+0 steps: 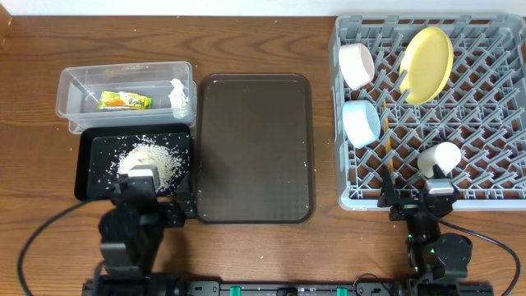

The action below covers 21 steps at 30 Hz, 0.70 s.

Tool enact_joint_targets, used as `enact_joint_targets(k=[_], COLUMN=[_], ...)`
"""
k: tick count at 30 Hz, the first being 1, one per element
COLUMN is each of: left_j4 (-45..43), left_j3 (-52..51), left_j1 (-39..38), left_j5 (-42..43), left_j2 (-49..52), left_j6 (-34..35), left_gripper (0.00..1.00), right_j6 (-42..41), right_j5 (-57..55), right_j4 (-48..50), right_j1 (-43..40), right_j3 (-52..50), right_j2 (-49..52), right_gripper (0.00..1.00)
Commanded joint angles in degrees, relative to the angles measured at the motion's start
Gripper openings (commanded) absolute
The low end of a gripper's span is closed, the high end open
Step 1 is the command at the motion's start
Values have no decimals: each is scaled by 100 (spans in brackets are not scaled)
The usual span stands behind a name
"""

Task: Sort waste into correct bins and load items into the dishwasher rack

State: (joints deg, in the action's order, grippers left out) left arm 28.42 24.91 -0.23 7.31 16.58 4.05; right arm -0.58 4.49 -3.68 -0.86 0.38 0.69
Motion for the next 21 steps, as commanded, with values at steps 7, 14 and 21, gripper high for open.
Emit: enact_joint_targets(k=[7,14,21], left_j4=[-2426,-3394,-2483], left_j3=[-1941,-2468,-2468], left_j1=[4,4,4], left_j5=[-35,-199,-197], left_j2=[-1545,-1648,-1648], left_j6=[-17,-105,-105], left_gripper=[100,100,100], right_j6=[63,63,66], right_j5=[17,15,15], right_j4=[-20,-20,-20], right_j1=[72,72,72], right_j3=[-7,-7,-7], right_j2=[-31,-31,-31], right_gripper=[99,99,99])
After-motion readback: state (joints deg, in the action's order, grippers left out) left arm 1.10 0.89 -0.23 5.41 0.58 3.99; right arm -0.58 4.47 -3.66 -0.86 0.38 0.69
